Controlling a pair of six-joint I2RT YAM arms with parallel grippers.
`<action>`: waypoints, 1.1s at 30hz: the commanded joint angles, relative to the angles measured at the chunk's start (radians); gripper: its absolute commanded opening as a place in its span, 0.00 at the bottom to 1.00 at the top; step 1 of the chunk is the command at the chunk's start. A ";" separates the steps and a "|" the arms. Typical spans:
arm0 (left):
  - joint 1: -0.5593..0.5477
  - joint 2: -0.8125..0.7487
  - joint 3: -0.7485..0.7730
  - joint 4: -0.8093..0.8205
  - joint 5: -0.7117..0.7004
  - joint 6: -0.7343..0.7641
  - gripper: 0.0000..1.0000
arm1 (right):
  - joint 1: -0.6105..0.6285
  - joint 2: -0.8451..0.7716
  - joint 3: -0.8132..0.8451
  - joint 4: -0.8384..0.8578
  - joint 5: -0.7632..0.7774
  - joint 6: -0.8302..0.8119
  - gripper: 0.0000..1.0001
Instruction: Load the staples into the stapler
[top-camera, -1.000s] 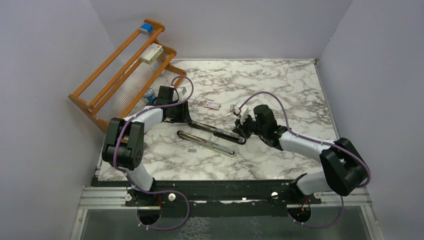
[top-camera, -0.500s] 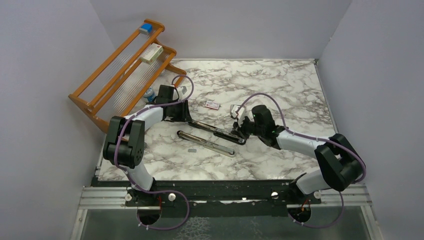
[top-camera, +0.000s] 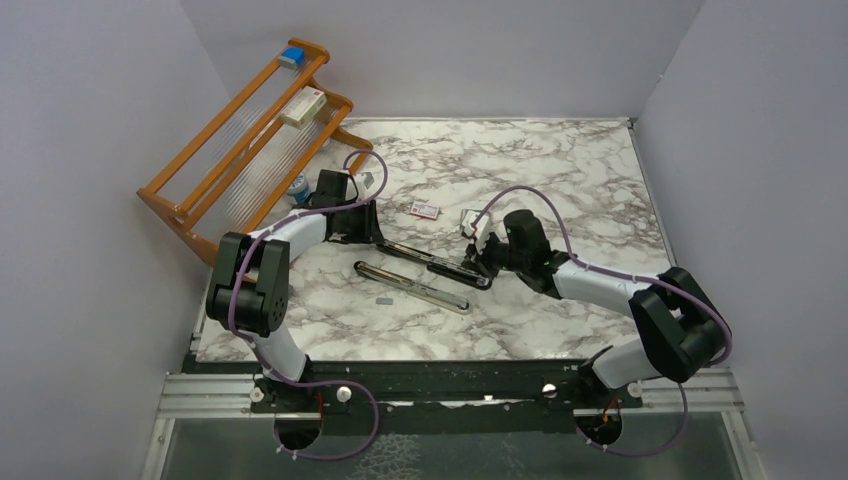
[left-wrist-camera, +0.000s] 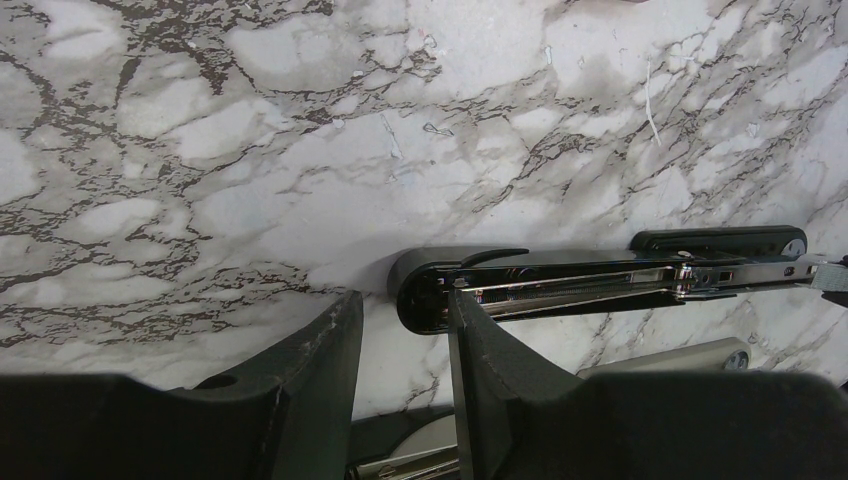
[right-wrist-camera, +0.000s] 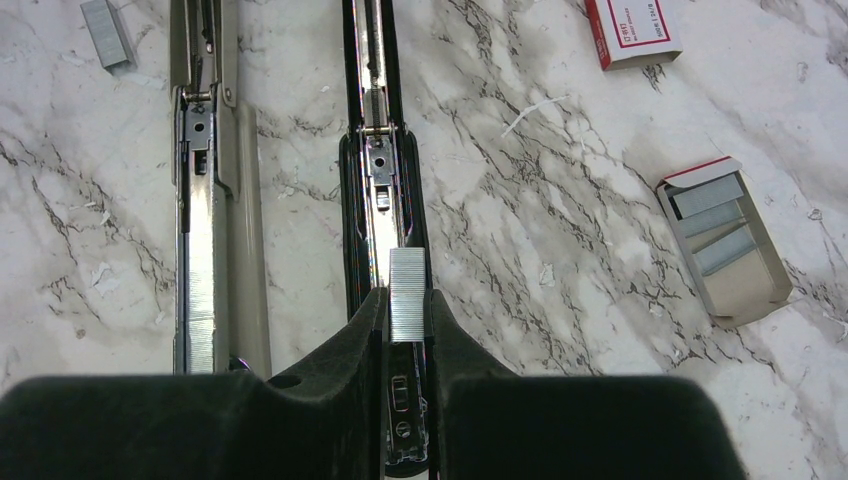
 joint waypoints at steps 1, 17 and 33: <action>0.001 0.024 0.012 -0.015 -0.016 0.018 0.39 | 0.002 0.020 0.026 0.008 -0.033 -0.015 0.01; 0.001 0.031 0.016 -0.018 -0.021 0.019 0.39 | 0.002 0.048 0.058 -0.040 -0.037 -0.015 0.01; 0.001 0.037 0.017 -0.020 -0.021 0.018 0.39 | 0.003 0.072 0.082 -0.083 -0.052 -0.026 0.01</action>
